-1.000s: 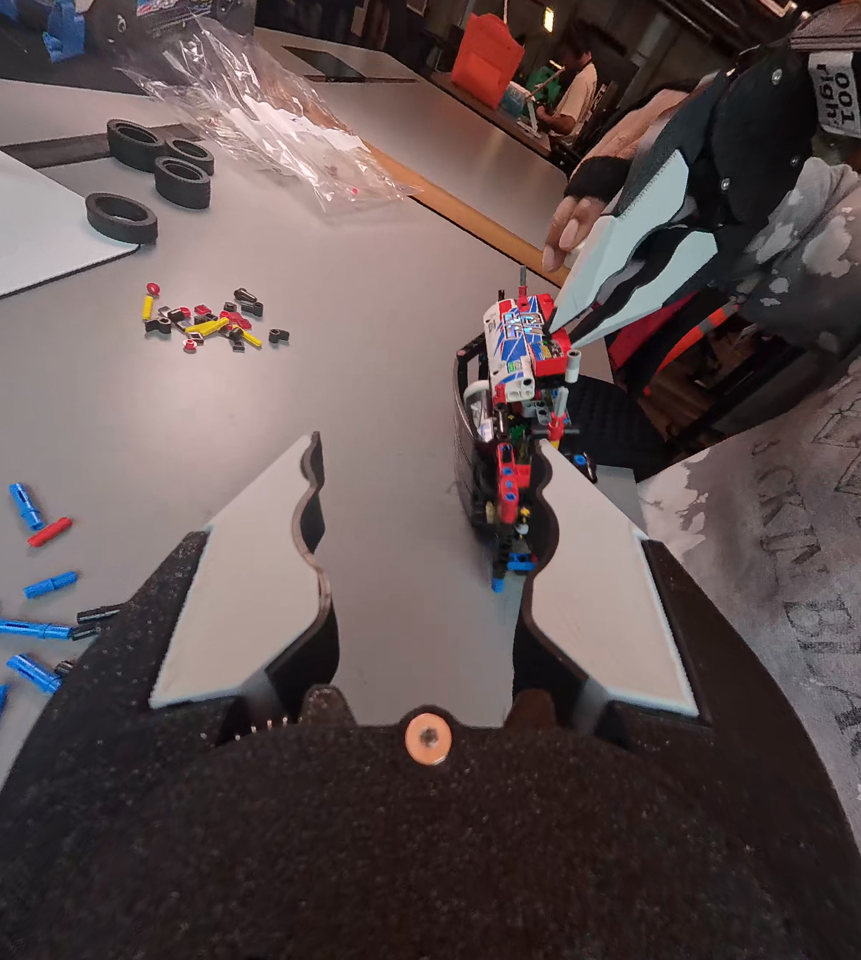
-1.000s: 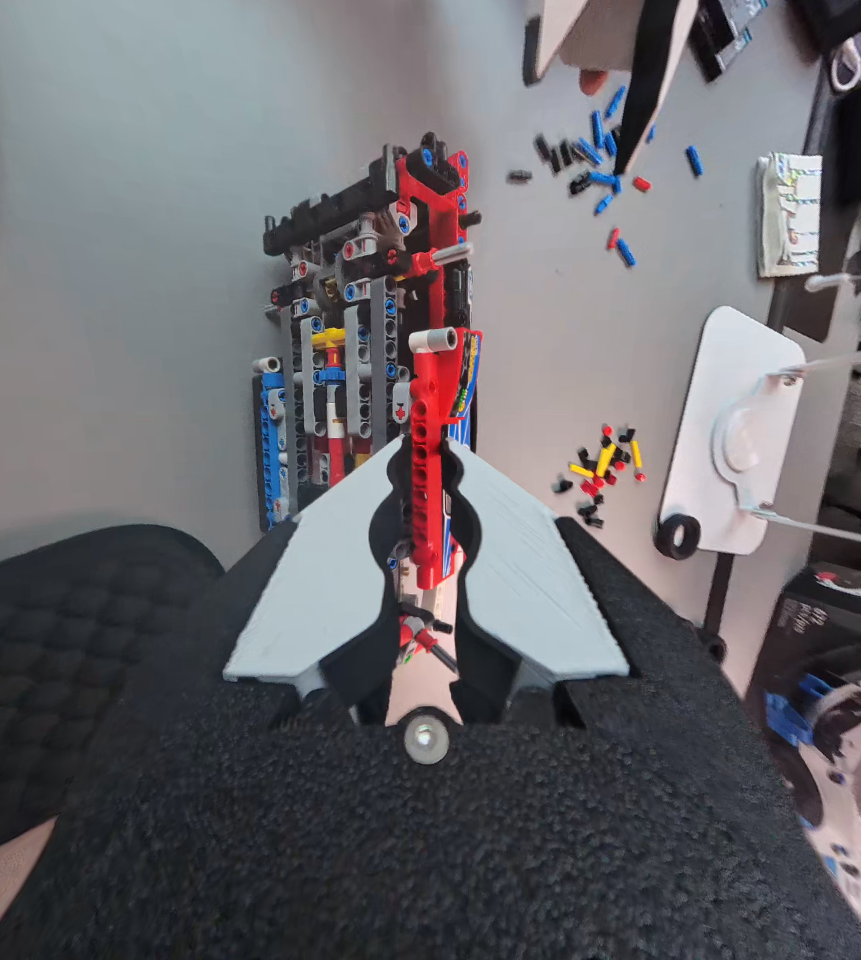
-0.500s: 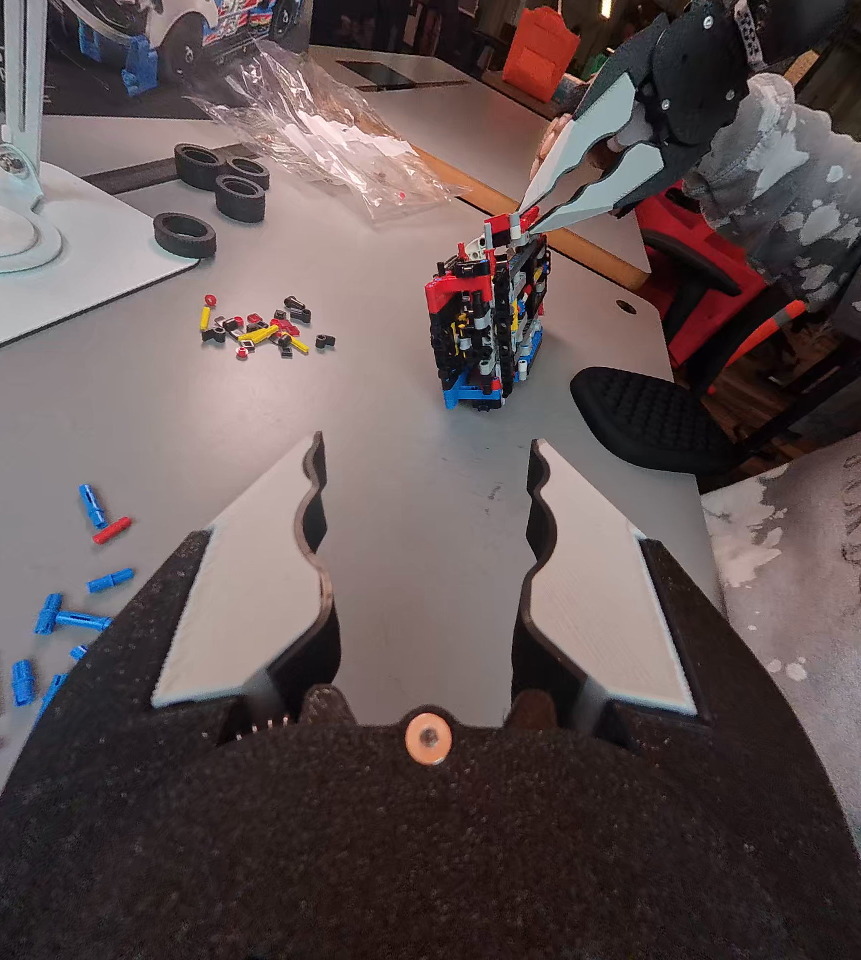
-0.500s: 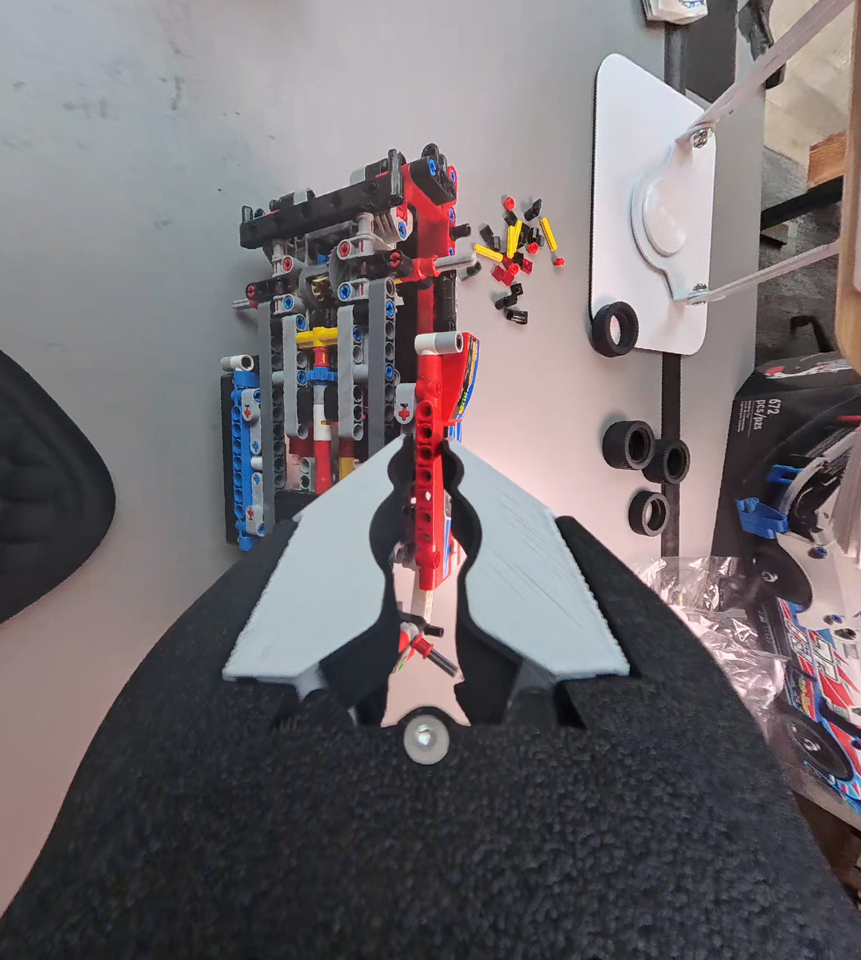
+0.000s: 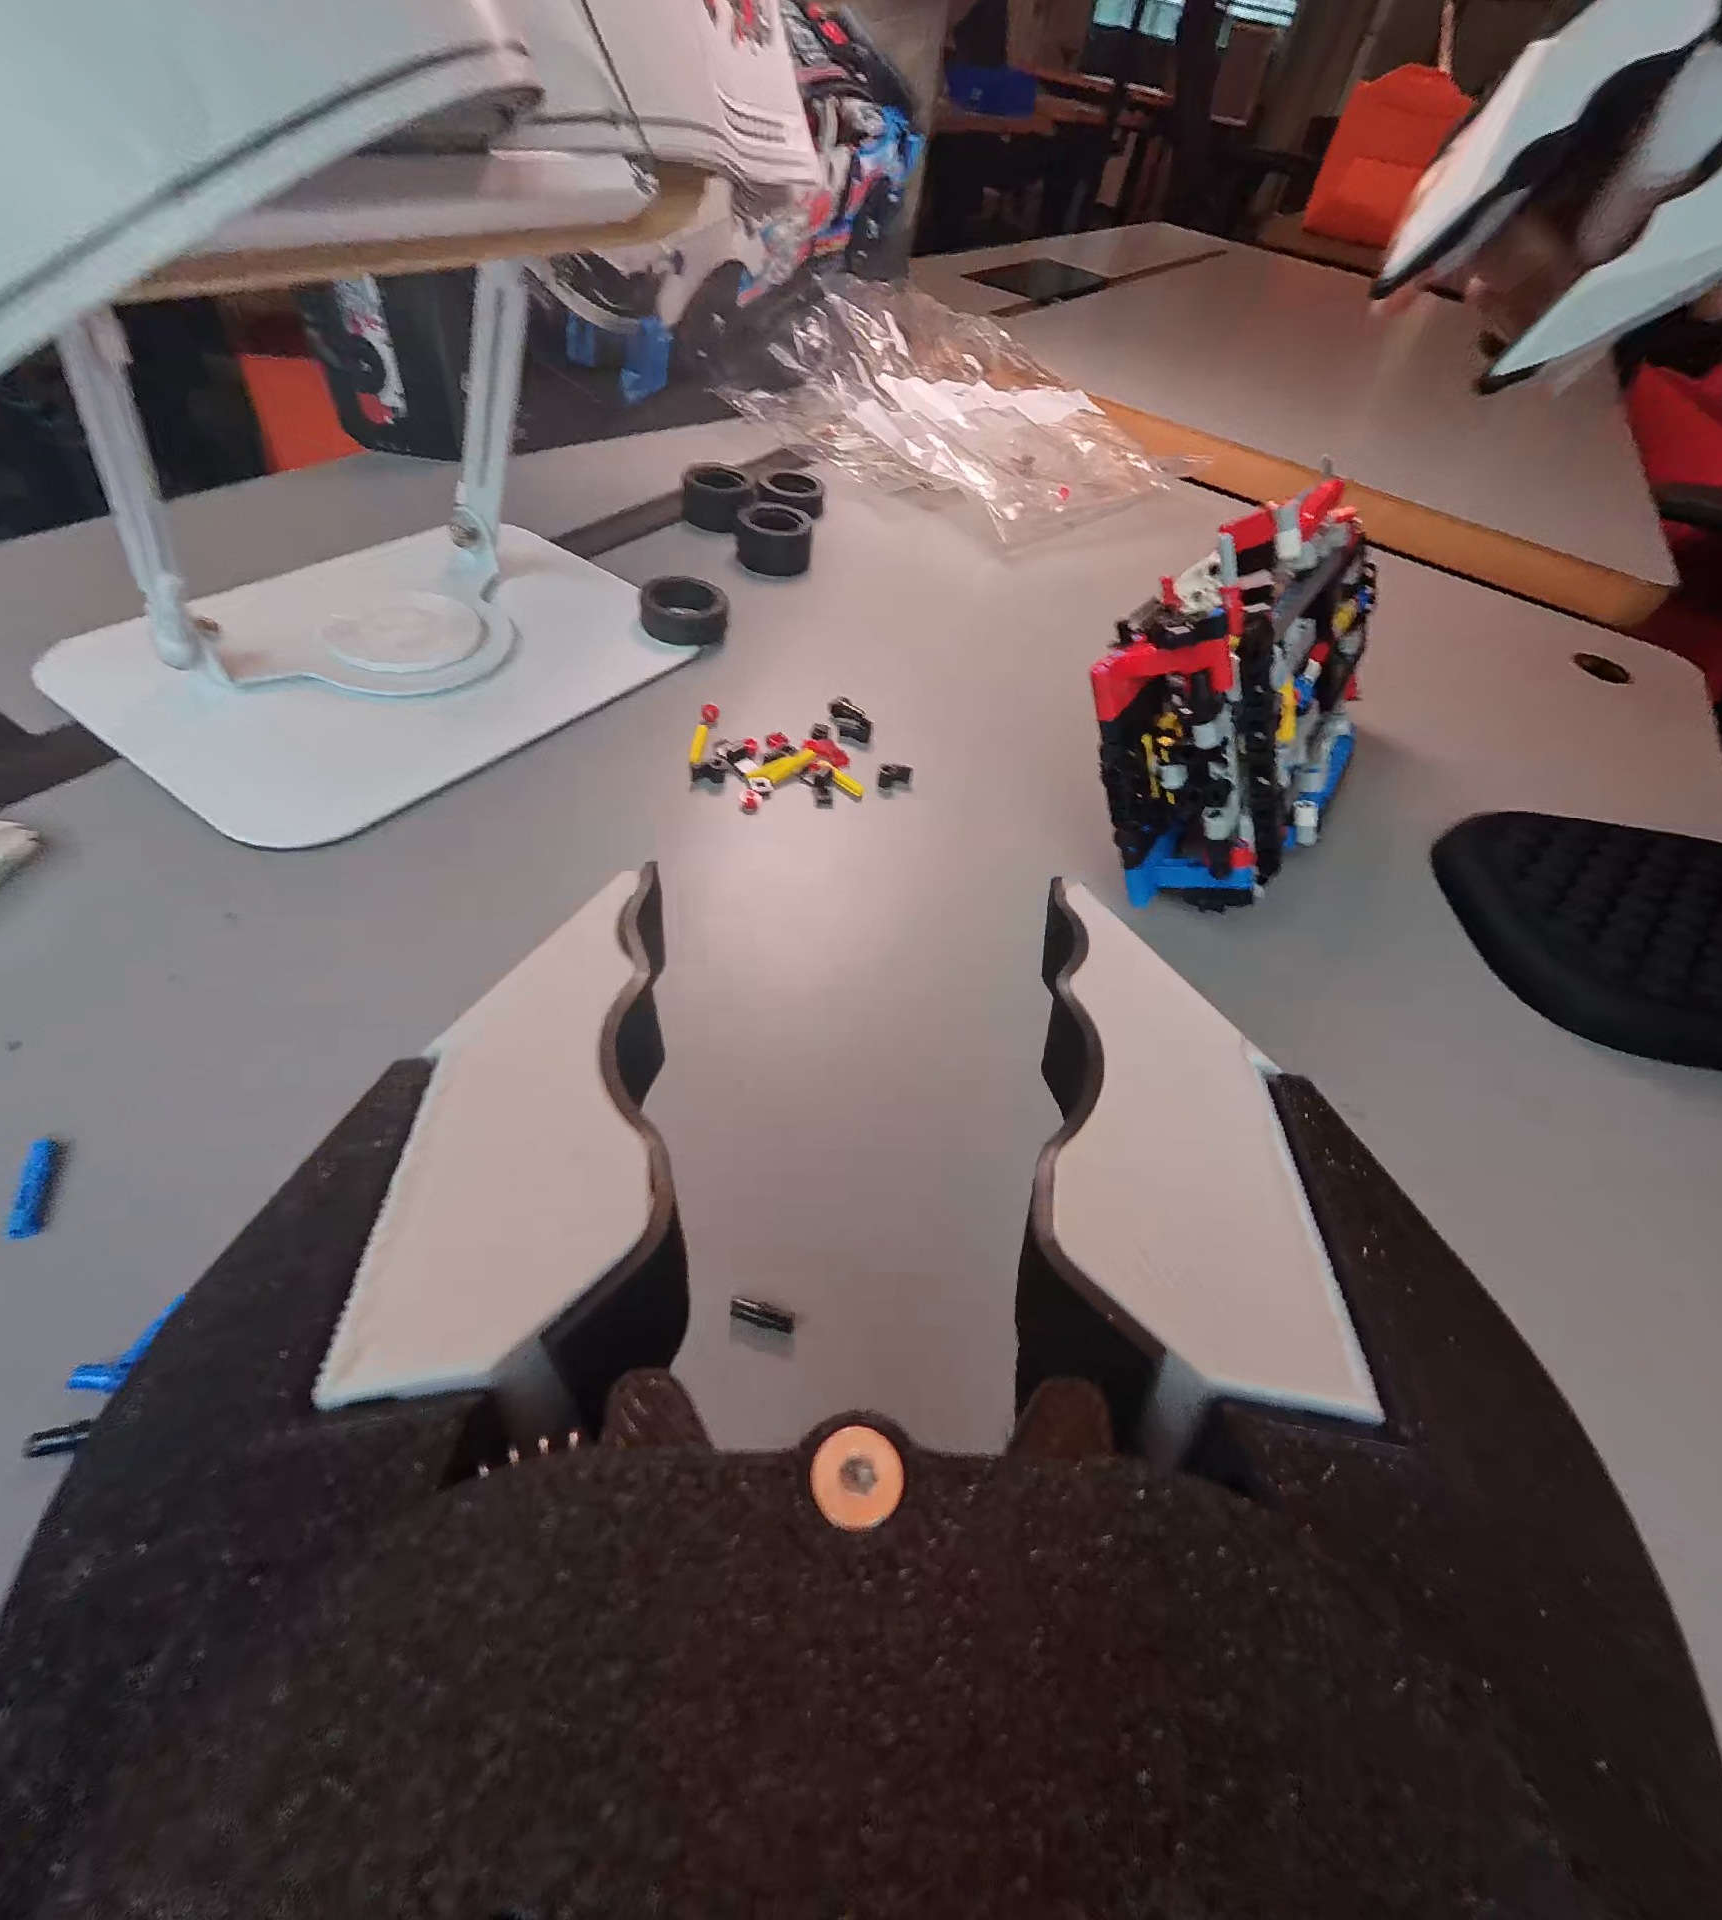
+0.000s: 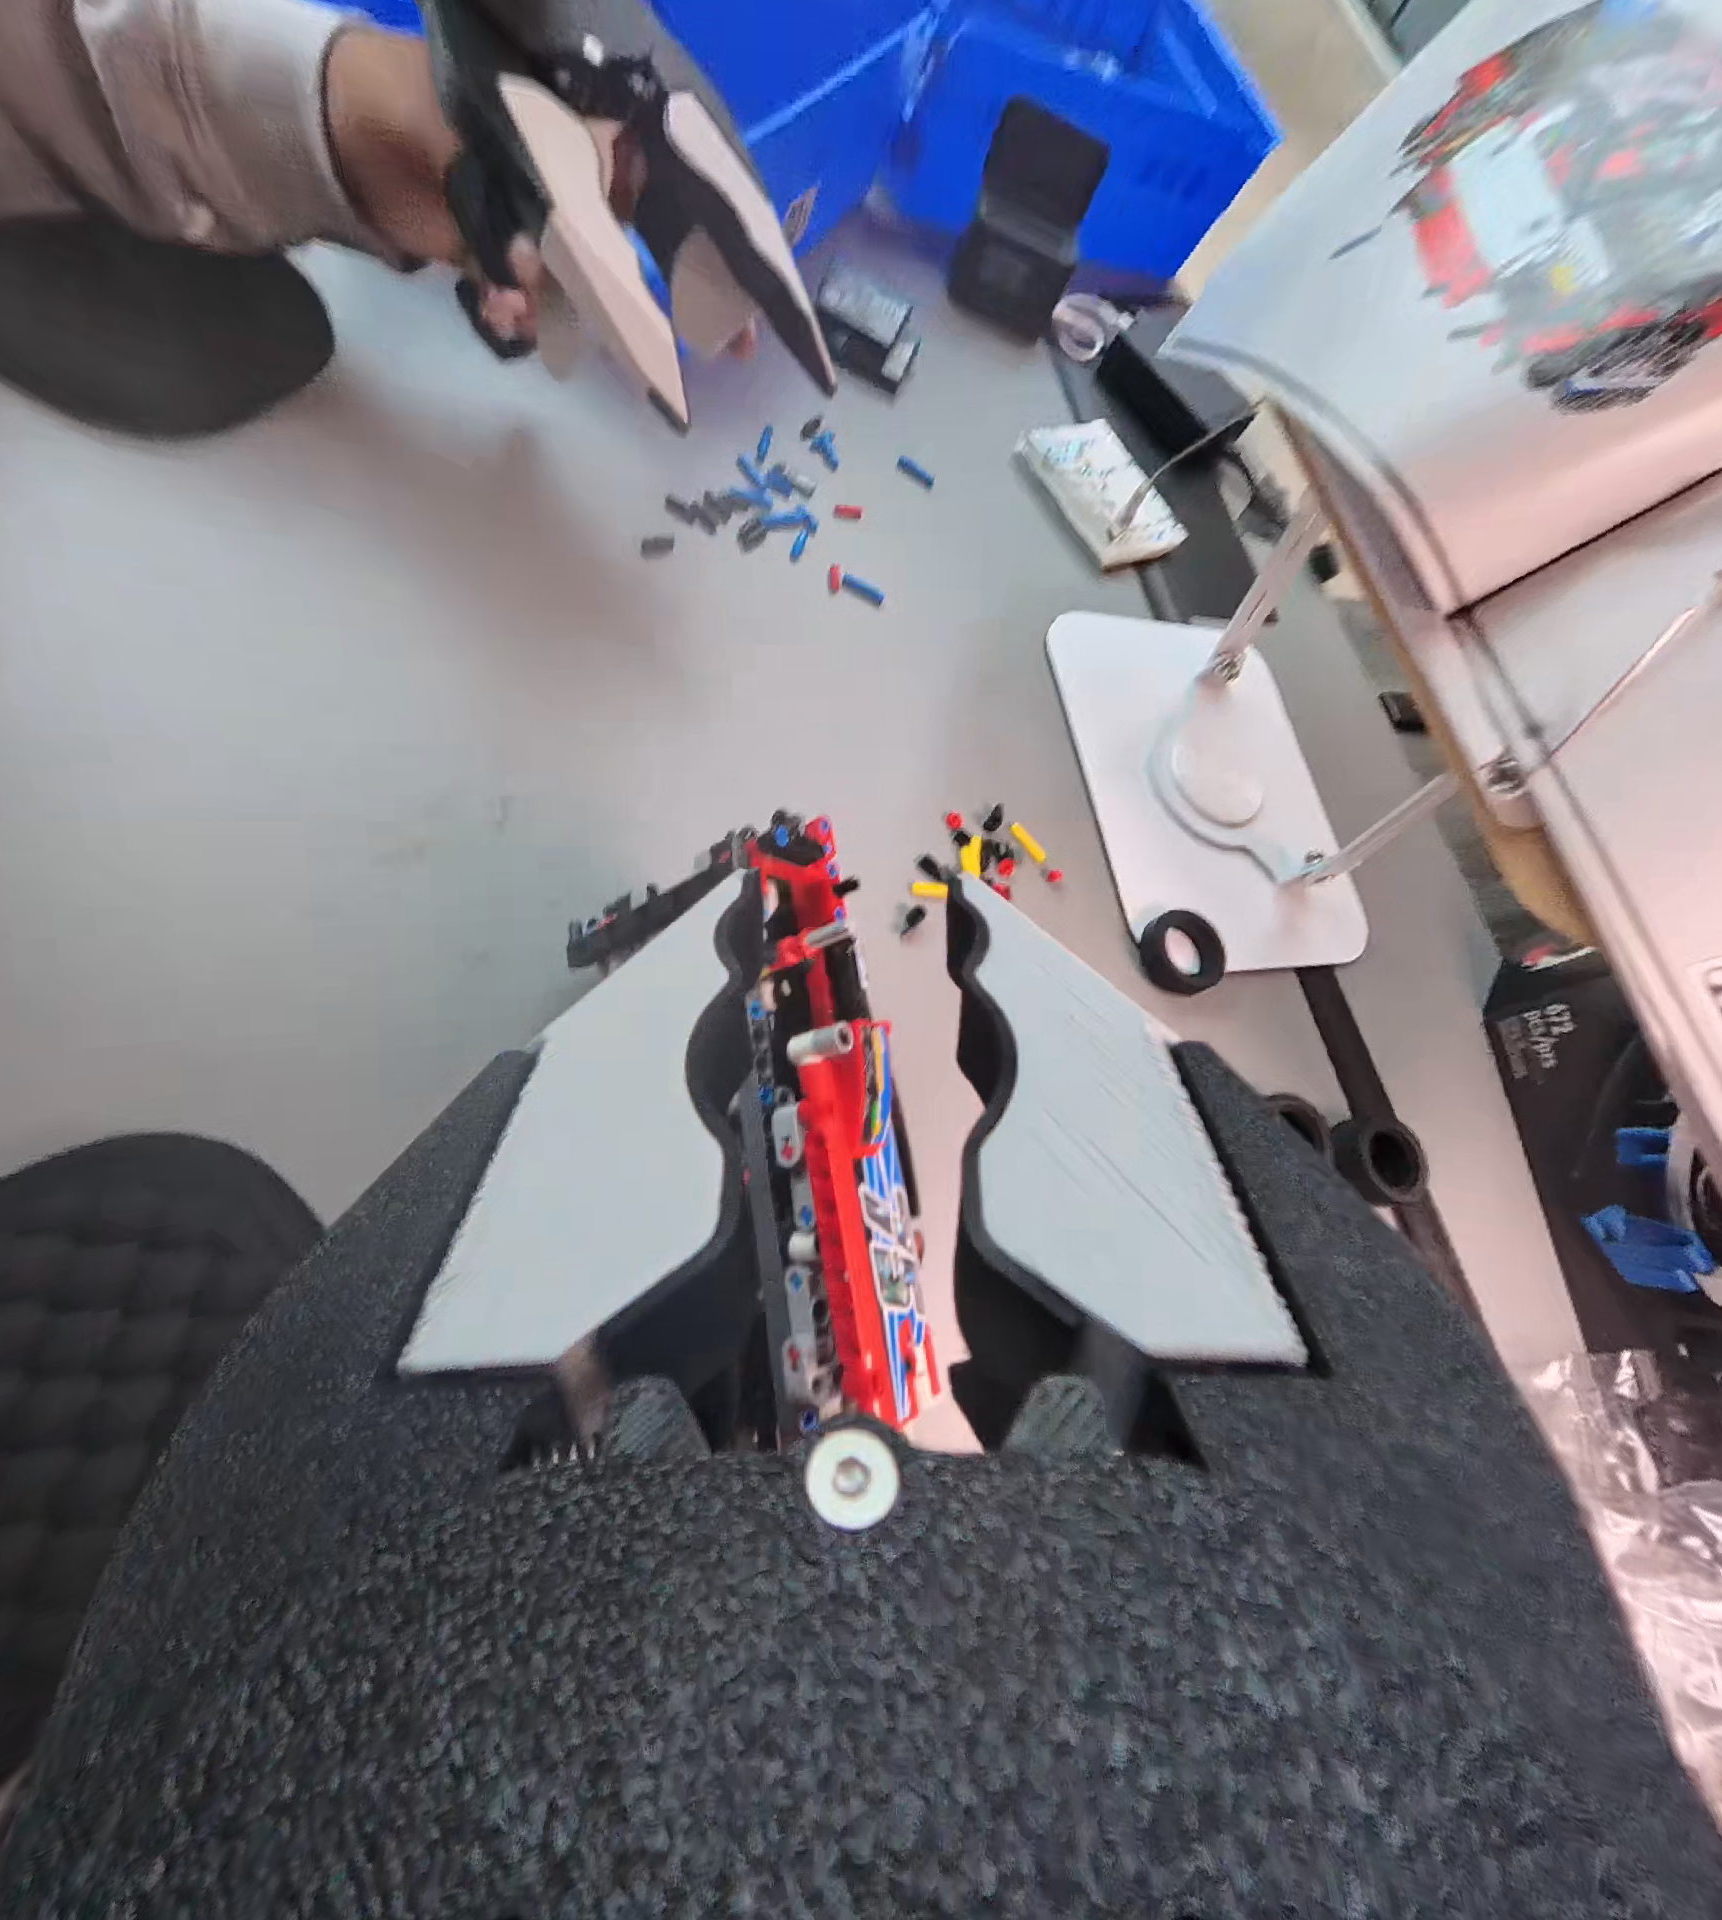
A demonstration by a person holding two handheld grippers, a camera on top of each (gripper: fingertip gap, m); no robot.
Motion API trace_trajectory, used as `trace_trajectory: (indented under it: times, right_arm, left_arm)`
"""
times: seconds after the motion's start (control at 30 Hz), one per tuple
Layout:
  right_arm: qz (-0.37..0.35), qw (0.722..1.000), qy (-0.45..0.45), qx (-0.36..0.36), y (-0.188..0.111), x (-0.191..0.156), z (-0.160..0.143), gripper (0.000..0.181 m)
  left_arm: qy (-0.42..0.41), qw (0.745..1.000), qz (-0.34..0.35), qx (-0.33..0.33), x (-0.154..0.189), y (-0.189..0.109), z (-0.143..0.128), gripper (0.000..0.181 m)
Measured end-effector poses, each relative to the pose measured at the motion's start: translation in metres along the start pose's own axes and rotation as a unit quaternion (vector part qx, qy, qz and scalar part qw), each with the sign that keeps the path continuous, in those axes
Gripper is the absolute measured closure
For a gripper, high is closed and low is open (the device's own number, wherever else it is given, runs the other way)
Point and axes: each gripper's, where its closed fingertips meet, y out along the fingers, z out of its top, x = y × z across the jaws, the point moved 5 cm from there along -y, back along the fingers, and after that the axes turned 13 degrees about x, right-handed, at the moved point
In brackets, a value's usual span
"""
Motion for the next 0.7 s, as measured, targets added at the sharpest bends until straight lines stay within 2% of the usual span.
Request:
trace_trajectory:
  times: [0.1, 0.17, 0.23, 0.3, 0.4, 0.5, 0.57, 0.63, 0.67, 0.7]
  right_arm:
    - [-0.064, 0.996, -0.003, 0.056, 0.008, 0.015, 0.018, 0.149]
    - [-0.117, 0.991, -0.02, 0.062, 0.016, 0.029, 0.018, 0.15]
    - [-0.165, 0.984, -0.032, 0.053, 0.024, 0.043, 0.012, 0.149]
    - [-0.186, 0.981, -0.012, 0.058, 0.032, 0.051, 0.008, 0.149]
    - [-0.196, 0.978, 0.024, 0.069, 0.037, 0.06, 0.007, 0.15]
    - [-0.205, 0.975, 0.052, 0.067, 0.037, 0.069, 0.003, 0.15]
    - [-0.206, 0.973, 0.066, 0.073, 0.035, 0.074, 0.002, 0.152]
    - [-0.203, 0.972, 0.084, 0.081, 0.033, 0.079, -0.001, 0.154]
    - [-0.2, 0.972, 0.092, 0.086, 0.033, 0.081, -0.002, 0.154]
    - [-0.199, 0.971, 0.098, 0.09, 0.033, 0.083, -0.002, 0.155]
  left_arm:
    - [0.032, 0.995, 0.08, 0.048, -0.021, 0.011, 0.024, 0.113]
    - [0.035, 0.988, 0.129, 0.083, -0.04, 0.024, 0.045, 0.112]
    - [0.036, 0.975, 0.178, 0.126, -0.063, 0.039, 0.071, 0.106]
    - [0.025, 0.963, 0.22, 0.156, -0.087, 0.057, 0.095, 0.093]
    - [0.019, 0.948, 0.27, 0.168, -0.116, 0.086, 0.118, 0.076]
    - [0.032, 0.946, 0.293, 0.137, -0.13, 0.117, 0.12, 0.065]
    - [0.044, 0.942, 0.309, 0.121, -0.134, 0.129, 0.117, 0.073]
    - [0.067, 0.936, 0.327, 0.112, -0.134, 0.133, 0.116, 0.09]
    - [0.074, 0.935, 0.328, 0.115, -0.132, 0.133, 0.117, 0.108]
    - [0.08, 0.935, 0.323, 0.121, -0.128, 0.133, 0.119, 0.134]
